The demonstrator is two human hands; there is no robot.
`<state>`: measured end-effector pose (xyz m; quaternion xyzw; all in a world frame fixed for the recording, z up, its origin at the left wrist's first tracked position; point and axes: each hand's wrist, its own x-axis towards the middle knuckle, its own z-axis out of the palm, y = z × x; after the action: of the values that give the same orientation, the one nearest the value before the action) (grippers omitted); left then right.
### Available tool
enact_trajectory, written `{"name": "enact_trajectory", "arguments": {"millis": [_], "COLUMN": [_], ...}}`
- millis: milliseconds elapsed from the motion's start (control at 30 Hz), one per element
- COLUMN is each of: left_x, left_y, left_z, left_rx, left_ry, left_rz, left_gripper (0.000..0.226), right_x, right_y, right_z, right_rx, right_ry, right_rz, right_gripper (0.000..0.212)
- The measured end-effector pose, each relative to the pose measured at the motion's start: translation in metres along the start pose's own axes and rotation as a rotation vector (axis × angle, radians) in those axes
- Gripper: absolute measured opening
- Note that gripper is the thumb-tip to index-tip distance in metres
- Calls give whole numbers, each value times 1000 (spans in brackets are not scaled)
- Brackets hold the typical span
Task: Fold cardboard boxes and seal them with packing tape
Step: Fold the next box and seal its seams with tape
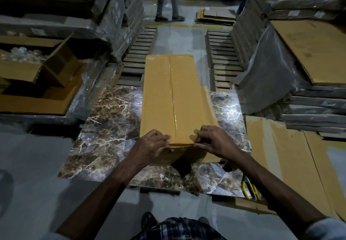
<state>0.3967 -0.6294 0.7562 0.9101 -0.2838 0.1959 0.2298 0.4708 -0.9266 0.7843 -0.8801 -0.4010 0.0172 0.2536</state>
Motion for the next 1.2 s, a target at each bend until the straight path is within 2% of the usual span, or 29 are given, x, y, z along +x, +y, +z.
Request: {"name": "enact_trajectory", "arguments": {"millis": [233,300,400,600,733,900,1067,1200], "left_x": [-30,-37,-46,-57,-44,14,72,67], "left_y": [-22,-25,-29,-34,-20,23,58,54], "left_z": [-27,-36,-44,-49,-44,9,33,29], "left_rx": [-25,-17,-12,-7,112,90,162,103], "left_ry": [14,17,35,106,21,-105,-185,-156], "left_rz": [-89,-118,-137,-135,-112,-53,-121,-95], "left_gripper": [10,18,25,35,27,38,37,33], "right_x": [-17,-21,-24,-23,-23,-21,-22,-24], "right_y": [15,20,25,28,25,22,18,19], "right_z": [1,-3,-10,-14,-14,-15,-17,-15], "right_rx": [60,107,210,265,274,281,272,260], "right_ry": [67,81,66,0,-6,7,16,30], "right_rz": [25,74,110,116,137,152,152,150], "right_gripper": [15,14,14,16,18,23,29,28]}}
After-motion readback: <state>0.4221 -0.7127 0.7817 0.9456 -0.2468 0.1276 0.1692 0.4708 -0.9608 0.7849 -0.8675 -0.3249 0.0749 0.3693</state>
